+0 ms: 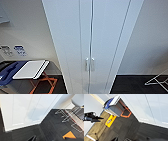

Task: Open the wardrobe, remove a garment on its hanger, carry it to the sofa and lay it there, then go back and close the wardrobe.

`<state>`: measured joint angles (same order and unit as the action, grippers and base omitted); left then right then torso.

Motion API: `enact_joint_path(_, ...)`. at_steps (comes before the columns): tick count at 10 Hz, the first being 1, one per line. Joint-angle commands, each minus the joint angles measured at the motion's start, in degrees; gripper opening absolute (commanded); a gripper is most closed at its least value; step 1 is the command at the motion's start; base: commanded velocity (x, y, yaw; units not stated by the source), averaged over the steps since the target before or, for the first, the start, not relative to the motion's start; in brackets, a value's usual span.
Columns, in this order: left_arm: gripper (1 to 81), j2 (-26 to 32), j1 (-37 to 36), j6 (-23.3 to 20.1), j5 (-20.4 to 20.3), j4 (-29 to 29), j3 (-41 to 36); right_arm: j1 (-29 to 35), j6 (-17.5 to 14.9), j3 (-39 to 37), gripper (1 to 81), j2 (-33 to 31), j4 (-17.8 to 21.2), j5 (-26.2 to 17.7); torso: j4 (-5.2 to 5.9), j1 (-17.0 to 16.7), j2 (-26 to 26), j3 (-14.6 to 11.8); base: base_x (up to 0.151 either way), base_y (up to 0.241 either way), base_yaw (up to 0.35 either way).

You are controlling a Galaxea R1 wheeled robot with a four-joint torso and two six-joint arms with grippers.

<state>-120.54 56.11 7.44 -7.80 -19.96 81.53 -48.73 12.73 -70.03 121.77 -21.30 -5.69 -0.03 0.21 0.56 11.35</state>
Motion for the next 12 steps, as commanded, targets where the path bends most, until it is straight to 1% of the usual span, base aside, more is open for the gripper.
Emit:
enact_joint_path(1, 81.1, 3.8, -11.0, 0.0, 5.4, -0.7, -4.4, 11.0, 0.8, 3.2, 81.1, -1.4, 0.2, -2.8, 0.0, 0.0, 0.0, 0.0, 0.0, 0.0, 0.0)
enact_joint_path(2, 81.1, 3.8, -13.2, 0.2, 6.8, -0.6, -4.4, 13.0, 0.8, 3.3, 81.1, -1.1, 0.5, -4.2, 0.0, 0.0, 0.0, 0.0, 0.0, 0.0, 0.0)
enact_joint_path(3, 81.1, 3.8, -15.7, 0.4, 10.0, 0.3, -4.6, 14.7, 1.0, 3.2, 81.1, -0.7, 0.6, -4.7, 0.0, 0.0, 0.0, 0.0, 0.0, 0.0, 0.0)
enact_joint_path(4, 81.1, 3.7, -17.6, 0.3, 10.5, 0.4, -5.1, 16.3, 1.7, 3.1, 81.1, -0.3, 0.6, -4.9, 0.0, 0.0, 0.0, 0.0, 0.0, 0.0, 0.0)
enact_joint_path(6, 81.1, 3.5, -21.0, 0.5, 9.9, 0.8, -5.9, 19.9, 2.4, 2.5, 81.1, 1.3, 0.5, -7.0, 0.0, 0.1, -0.1, 0.0, 0.0, 0.0, 0.0)
enact_joint_path(8, 81.1, 1.9, -24.2, 2.4, 9.5, 1.4, -5.2, 22.1, 3.0, 0.3, 81.1, 4.3, 0.5, -7.0, 0.0, 0.1, -0.1, 0.1, 0.0, 0.0, 0.0)
enact_joint_path(11, 81.1, 0.0, -29.1, 3.0, 10.2, 2.6, -4.4, 26.3, 3.4, -3.3, 81.1, 8.4, 0.6, -7.5, 0.0, 0.1, -0.1, 0.1, 0.0, 0.0, 0.0)
enact_joint_path(12, 81.1, -1.0, -30.0, 3.0, 10.4, 2.6, -4.2, 27.7, 4.4, -3.7, 81.1, 8.7, 0.5, -7.4, 0.0, 0.1, -0.1, 0.1, 0.0, 0.0, 0.0)
